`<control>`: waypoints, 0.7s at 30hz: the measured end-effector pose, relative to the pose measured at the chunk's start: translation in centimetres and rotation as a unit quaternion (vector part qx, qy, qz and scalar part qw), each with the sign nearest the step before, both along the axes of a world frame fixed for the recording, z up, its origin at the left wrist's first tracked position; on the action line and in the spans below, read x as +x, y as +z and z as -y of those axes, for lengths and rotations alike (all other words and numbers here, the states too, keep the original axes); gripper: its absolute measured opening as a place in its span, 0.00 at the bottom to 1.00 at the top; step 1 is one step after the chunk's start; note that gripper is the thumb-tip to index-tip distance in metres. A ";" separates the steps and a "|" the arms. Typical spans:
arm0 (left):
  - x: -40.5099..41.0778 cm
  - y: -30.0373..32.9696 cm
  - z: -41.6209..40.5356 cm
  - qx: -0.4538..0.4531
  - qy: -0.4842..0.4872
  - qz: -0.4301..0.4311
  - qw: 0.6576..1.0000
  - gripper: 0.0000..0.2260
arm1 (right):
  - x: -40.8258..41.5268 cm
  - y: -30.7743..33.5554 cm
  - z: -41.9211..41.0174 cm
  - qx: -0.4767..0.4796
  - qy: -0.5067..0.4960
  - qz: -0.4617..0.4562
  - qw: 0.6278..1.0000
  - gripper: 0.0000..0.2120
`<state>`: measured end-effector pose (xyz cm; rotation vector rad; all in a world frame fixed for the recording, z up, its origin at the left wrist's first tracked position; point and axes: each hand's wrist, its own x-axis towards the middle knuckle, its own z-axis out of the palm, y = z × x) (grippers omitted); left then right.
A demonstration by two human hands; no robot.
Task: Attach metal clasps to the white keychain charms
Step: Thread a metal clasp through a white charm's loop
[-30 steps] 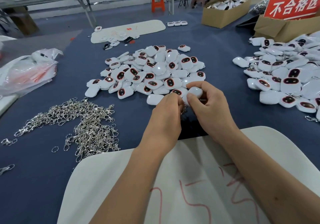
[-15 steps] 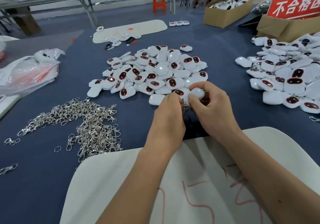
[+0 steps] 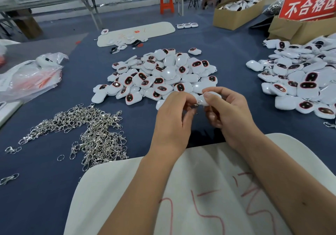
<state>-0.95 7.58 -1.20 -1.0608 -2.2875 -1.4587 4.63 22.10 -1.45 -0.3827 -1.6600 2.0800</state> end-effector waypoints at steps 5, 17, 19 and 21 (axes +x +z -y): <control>-0.2 0.2 0.1 0.031 0.017 -0.020 0.999 0.05 | 0.0 0.1 0.0 -0.025 0.022 0.000 0.999 0.04; -0.1 0.9 0.5 -0.078 0.066 -0.065 0.993 0.04 | 0.4 0.1 1.3 0.139 -0.046 -0.045 0.988 0.07; -0.1 1.1 0.5 -0.095 0.067 -0.076 0.990 0.04 | 0.6 0.1 1.6 0.193 -0.057 -0.064 0.977 0.09; -0.1 1.2 0.6 -0.108 0.066 -0.074 0.989 0.05 | 0.7 0.1 1.8 0.245 -0.066 -0.073 0.964 0.12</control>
